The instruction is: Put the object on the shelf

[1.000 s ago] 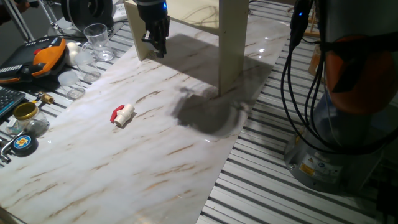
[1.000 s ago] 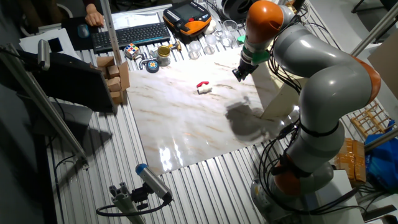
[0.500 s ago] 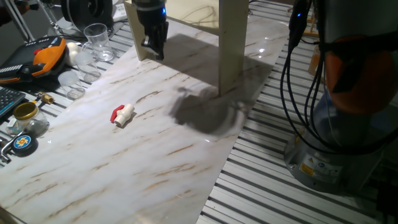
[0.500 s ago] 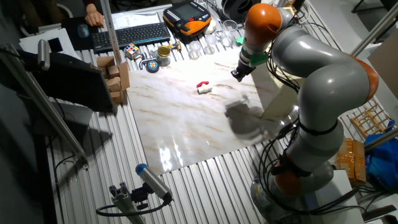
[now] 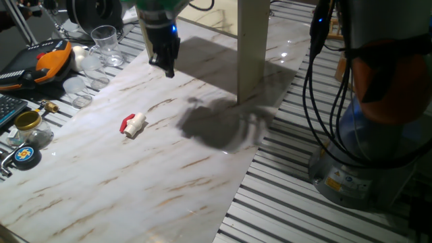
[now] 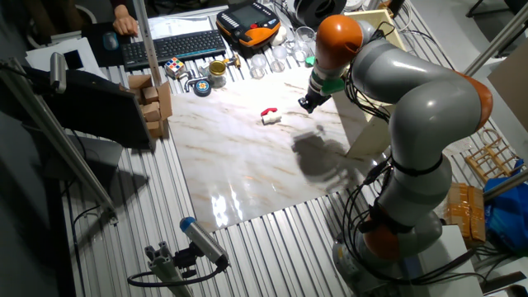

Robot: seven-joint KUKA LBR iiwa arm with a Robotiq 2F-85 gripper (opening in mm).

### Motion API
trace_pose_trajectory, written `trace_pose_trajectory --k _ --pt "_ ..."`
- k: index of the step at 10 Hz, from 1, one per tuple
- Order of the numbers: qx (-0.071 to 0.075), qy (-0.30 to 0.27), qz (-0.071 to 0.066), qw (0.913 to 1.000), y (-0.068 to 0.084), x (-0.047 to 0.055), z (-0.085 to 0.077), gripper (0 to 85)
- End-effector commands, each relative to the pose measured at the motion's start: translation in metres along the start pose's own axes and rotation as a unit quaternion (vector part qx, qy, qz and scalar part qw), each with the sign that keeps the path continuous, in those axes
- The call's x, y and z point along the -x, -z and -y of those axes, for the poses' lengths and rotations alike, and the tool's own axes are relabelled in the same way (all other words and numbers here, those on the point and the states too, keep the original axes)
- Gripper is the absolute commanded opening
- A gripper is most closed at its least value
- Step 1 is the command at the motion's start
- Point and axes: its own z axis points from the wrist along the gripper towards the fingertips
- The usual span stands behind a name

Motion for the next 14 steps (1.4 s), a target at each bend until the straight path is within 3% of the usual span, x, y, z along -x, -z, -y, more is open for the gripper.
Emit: trace_pose_trajectory --k 1,4,9,10,13,14 --pt "0.000 -0.001 0.002 1.0000 -0.004 0.001 -0.001 0.0" --pt "0.002 -0.008 0.005 0.9999 -0.017 0.003 -0.011 0.0" --pt "-0.024 -0.019 0.012 0.9994 -0.025 -0.004 -0.037 0.0" --pt "-0.016 -0.021 0.011 0.9996 -0.029 -0.004 -0.042 0.0" --pt "-0.018 -0.023 0.022 0.9993 -0.034 -0.004 -0.044 0.0" --pt "-0.008 -0.021 0.015 0.9996 -0.034 -0.004 -0.044 0.0"
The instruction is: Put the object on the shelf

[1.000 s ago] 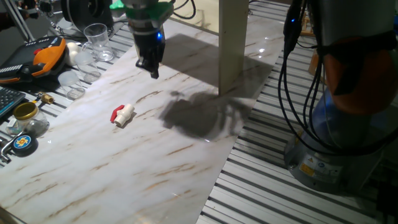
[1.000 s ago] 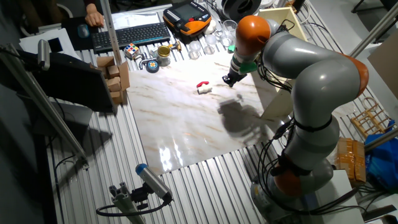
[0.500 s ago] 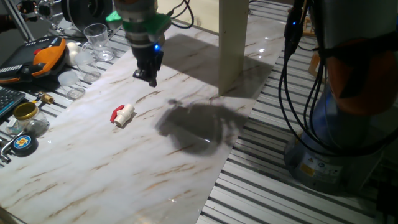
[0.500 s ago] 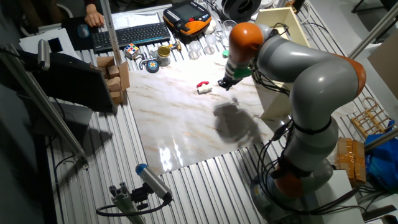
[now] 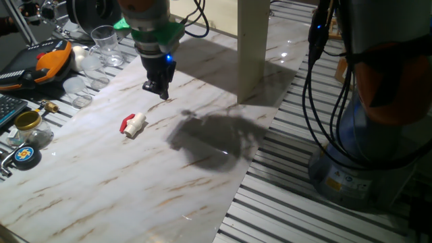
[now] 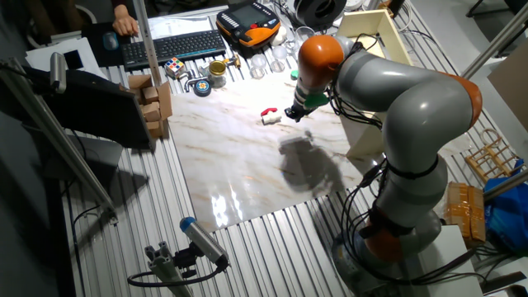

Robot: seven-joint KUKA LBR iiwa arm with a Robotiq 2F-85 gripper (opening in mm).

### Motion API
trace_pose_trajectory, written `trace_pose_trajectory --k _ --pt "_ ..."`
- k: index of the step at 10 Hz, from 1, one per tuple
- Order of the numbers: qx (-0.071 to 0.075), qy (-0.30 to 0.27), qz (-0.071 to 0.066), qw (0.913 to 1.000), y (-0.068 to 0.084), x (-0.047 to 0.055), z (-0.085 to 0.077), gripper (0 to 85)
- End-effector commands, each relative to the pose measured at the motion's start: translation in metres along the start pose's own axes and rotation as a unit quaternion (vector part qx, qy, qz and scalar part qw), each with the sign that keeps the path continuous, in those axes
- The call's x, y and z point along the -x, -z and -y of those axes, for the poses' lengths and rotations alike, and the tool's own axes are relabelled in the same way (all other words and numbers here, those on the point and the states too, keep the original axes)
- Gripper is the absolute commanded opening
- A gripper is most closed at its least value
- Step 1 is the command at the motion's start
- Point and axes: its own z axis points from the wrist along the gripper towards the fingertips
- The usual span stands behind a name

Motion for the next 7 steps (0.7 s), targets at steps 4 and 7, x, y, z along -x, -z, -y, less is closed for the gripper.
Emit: trace_pose_trajectory --k 4,7 --pt "0.001 0.028 -0.008 0.9996 0.0000 -0.0001 -0.0001 0.0" --pt "0.001 0.036 -0.001 0.9994 0.0000 -0.0001 -0.0001 0.0"
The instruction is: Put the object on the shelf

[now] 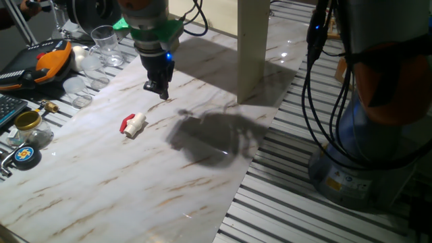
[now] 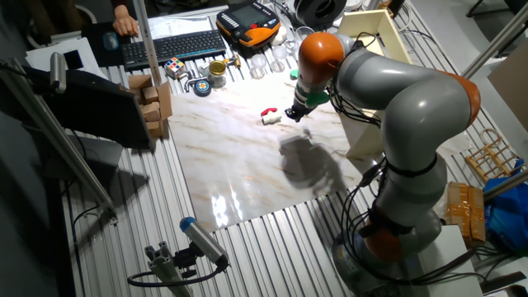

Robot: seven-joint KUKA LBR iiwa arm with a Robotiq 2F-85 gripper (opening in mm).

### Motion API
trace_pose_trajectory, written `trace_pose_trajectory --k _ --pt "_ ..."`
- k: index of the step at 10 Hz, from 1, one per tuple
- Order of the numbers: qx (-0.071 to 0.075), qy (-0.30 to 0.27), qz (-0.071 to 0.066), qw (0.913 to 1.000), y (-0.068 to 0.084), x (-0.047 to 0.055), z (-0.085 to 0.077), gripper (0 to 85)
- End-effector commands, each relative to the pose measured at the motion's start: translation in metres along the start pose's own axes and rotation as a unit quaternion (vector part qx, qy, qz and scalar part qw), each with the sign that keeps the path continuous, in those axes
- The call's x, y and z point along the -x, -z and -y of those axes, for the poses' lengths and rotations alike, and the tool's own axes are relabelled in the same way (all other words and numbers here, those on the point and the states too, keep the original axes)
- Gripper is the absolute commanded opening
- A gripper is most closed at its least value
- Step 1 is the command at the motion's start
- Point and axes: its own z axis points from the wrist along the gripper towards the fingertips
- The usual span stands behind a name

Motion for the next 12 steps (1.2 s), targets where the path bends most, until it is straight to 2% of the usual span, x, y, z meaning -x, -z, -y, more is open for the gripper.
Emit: trace_pose_trajectory --k 1,2,3,4,6,7,8,10,12 --pt "0.001 -0.003 0.000 1.0000 0.000 0.000 0.000 0.0" --pt "0.000 -0.005 -0.002 1.0000 0.000 0.000 0.000 0.0" --pt "-0.004 -0.009 -0.006 0.9999 0.001 0.006 -0.006 0.0" --pt "-0.020 -0.011 -0.007 0.9997 0.001 0.013 -0.015 0.0" --pt "-0.019 -0.010 -0.004 0.9998 -0.001 0.028 -0.030 0.0" --pt "-0.011 -0.007 -0.004 0.9999 -0.005 0.033 -0.035 0.0" --pt "-0.007 -0.006 -0.002 1.0000 -0.012 0.036 -0.036 0.0" --pt "0.000 -0.006 0.010 0.9999 -0.029 0.044 -0.038 0.0" --pt "-0.003 -0.008 0.019 0.9998 -0.042 0.052 -0.044 0.0"
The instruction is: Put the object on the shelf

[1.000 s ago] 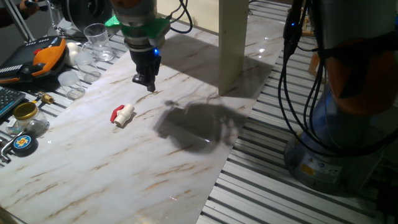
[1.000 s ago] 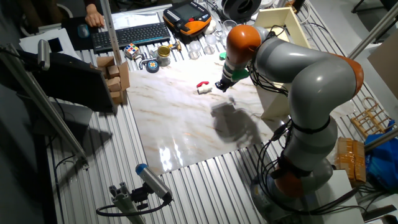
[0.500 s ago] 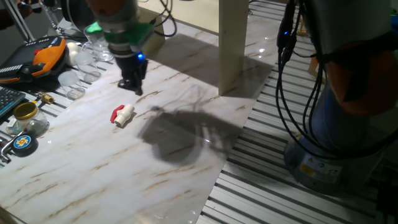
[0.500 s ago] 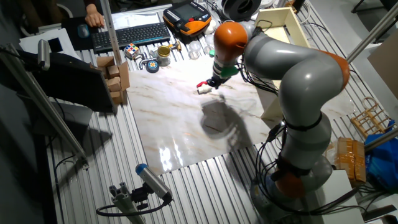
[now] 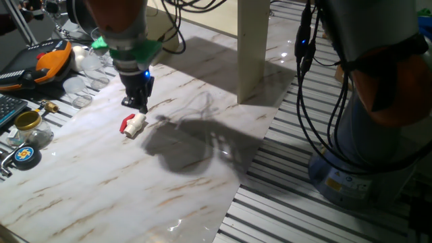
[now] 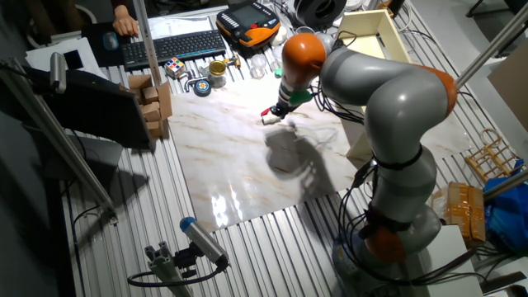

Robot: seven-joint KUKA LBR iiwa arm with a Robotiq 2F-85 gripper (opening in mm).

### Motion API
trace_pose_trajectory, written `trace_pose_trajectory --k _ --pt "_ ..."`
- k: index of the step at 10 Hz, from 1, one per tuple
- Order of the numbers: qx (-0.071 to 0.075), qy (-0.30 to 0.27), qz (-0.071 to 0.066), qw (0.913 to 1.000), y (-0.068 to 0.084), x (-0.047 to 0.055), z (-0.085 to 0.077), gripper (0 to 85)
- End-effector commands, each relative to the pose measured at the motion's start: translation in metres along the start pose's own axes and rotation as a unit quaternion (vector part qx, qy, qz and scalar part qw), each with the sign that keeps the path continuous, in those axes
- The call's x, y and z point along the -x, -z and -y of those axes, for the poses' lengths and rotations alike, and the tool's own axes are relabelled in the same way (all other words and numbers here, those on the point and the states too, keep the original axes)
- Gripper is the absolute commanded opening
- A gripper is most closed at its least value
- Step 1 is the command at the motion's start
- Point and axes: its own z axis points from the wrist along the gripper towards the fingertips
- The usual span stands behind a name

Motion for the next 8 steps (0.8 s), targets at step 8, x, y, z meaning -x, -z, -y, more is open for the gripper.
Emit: trace_pose_trajectory --k 8 --pt "0.014 -0.018 -0.013 0.9997 -0.0091 0.0033 -0.0039 0.0"
